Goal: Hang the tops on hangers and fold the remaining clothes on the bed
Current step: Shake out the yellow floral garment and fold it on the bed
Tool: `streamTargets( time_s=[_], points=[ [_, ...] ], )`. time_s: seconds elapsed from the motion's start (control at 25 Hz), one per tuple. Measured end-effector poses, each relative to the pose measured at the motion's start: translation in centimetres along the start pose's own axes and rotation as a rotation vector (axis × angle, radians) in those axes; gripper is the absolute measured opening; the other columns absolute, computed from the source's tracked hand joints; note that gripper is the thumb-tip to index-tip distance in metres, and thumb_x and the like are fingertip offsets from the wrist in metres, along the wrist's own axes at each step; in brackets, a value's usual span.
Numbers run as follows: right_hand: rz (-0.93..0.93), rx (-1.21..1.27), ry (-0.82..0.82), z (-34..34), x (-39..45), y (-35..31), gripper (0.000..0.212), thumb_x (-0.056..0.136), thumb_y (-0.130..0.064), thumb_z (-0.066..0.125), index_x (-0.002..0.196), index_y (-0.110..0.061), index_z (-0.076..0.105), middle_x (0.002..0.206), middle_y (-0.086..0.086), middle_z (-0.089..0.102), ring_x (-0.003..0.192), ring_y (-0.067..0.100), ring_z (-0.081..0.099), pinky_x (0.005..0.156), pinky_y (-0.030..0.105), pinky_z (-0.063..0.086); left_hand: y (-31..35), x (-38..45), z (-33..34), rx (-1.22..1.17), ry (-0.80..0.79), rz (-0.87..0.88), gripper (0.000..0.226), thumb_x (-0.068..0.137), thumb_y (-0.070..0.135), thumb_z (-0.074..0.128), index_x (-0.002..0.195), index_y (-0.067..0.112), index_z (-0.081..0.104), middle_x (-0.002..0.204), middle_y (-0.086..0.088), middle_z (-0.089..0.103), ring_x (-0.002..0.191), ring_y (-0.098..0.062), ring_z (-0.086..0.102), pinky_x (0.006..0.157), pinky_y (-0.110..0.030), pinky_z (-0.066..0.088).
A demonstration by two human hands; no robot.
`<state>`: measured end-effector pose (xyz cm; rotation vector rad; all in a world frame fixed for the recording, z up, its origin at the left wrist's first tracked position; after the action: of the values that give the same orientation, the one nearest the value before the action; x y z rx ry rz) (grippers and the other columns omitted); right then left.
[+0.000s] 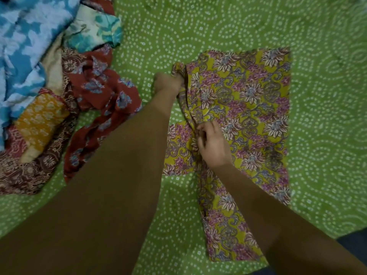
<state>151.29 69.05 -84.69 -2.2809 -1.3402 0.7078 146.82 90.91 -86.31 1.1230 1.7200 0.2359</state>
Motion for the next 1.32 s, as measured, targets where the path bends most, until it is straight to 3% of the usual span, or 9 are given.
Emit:
streamTargets(
  time_s=[0.04, 0.16, 0.24, 0.36, 0.64, 0.84, 1.04, 1.16, 1.32],
  points=[
    [-0.002, 0.002, 0.02, 0.0, 0.1, -0.1, 0.025, 0.09, -0.014, 0.054, 0.115, -0.013, 0.052, 0.114, 0.006, 0.047, 0.082, 0.022, 0.056, 0.059, 0.03, 0.045, 0.3, -0.6, -0.2, 0.073, 0.036, 0.081, 0.018, 0.082, 0.024, 0.072, 0.086, 0.009, 0.063, 0.082, -0.003, 0.065, 0.072, -0.016, 0.06, 0.061, -0.021, 0.048],
    [-0.019, 0.01, 0.119, 0.0, 0.9, -1.4, 0.03, 0.086, -0.015, 0.06, 0.115, -0.009, 0.053, 0.111, 0.01, 0.049, 0.087, 0.024, 0.055, 0.064, 0.031, 0.046, -1.1, -3.1, -3.3, 0.121, 0.094, 0.269, 0.031, 0.088, 0.017, 0.064, 0.059, 0.019, 0.052, 0.061, 0.004, 0.052, 0.057, -0.008, 0.052, 0.049, -0.012, 0.042],
    [-0.022, 0.015, 0.144, 0.0, 1.5, -2.7, 0.034, 0.087, -0.021, 0.06, 0.118, -0.01, 0.052, 0.115, 0.009, 0.048, 0.101, 0.024, 0.05, 0.079, 0.035, 0.046, -3.1, -3.7, -6.1, 0.11, 0.191, 0.453, 0.03, 0.078, 0.015, 0.064, 0.052, 0.016, 0.05, 0.055, 0.005, 0.046, 0.058, -0.015, 0.048, 0.064, -0.023, 0.047],
    [-0.03, -0.069, 0.081, 0.1, 3.7, -5.4, 0.045, 0.089, -0.031, 0.057, 0.13, -0.015, 0.047, 0.13, 0.009, 0.043, 0.119, 0.026, 0.039, 0.099, 0.041, 0.035, -6.0, -3.5, -8.7, 0.122, 0.181, 0.64, 0.036, 0.081, 0.011, 0.062, 0.05, 0.004, 0.043, 0.049, -0.004, 0.037, 0.052, -0.016, 0.037, 0.055, -0.027, 0.034],
    [0.051, -0.506, -0.006, 1.1, 12.0, -8.7, 0.038, 0.098, -0.024, 0.042, 0.133, -0.011, 0.048, 0.142, 0.01, 0.038, 0.133, 0.032, 0.027, 0.099, 0.042, 0.027, -6.5, -2.5, -8.3, 0.062, -0.017, 0.342, 0.007, 0.094, 0.006, 0.052, 0.099, 0.011, 0.055, 0.099, -0.004, 0.059, 0.097, -0.028, 0.059, 0.086, -0.041, 0.05],
    [0.008, 0.1, -0.124, 1.4, 10.6, -8.7, 0.029, 0.093, -0.044, 0.05, 0.112, -0.028, 0.066, 0.106, -0.009, 0.062, 0.114, 0.024, 0.045, 0.095, 0.044, 0.032, -5.8, -3.4, -8.9, 0.102, -0.143, 0.515, 0.067, 0.076, -0.007, 0.064, 0.135, 0.017, 0.044, 0.139, -0.005, 0.041, 0.127, -0.019, 0.042, 0.1, -0.029, 0.044],
    [0.059, 0.973, -0.174, -1.4, 8.3, -8.6, 0.009, 0.093, -0.008, 0.057, 0.093, -0.005, 0.066, 0.085, 0.002, 0.066, 0.08, 0.01, 0.063, 0.077, 0.027, 0.053, -6.1, -6.1, -11.2, -0.116, -0.342, 0.409, 0.023, 0.078, 0.001, 0.074, 0.099, 0.005, 0.065, 0.09, -0.001, 0.067, 0.078, -0.004, 0.067, 0.072, -0.022, 0.054],
    [0.069, 0.901, -0.114, -1.6, 8.2, -8.9, 0.008, 0.093, -0.014, 0.06, 0.098, -0.009, 0.064, 0.088, -0.005, 0.063, 0.083, 0.002, 0.06, 0.08, 0.021, 0.049, -7.4, -6.7, -13.5, -0.317, -0.288, 0.322, 0.02, 0.085, -0.002, 0.064, 0.1, 0.011, 0.06, 0.09, 0.002, 0.068, 0.082, -0.012, 0.067, 0.076, -0.029, 0.053],
    [0.108, 0.41, 0.142, -1.0, 5.8, -8.2, 0.025, 0.091, -0.034, 0.055, 0.114, -0.025, 0.057, 0.116, -0.007, 0.055, 0.113, 0.014, 0.05, 0.103, 0.045, 0.037, -10.8, -7.7, -15.5, -0.261, -0.067, 0.214, 0.017, 0.085, 0.014, 0.057, 0.098, 0.024, 0.053, 0.084, -0.002, 0.057, 0.075, -0.024, 0.057, 0.069, -0.044, 0.052]
  ],
)
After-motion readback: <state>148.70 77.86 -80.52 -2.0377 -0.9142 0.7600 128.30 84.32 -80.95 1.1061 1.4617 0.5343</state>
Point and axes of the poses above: each hand's wrist, its own x-axis towards the middle knuckle, its own z-axis out of the palm, y = z × x, the point moved 2 cm from there along x, towards the middle knuckle
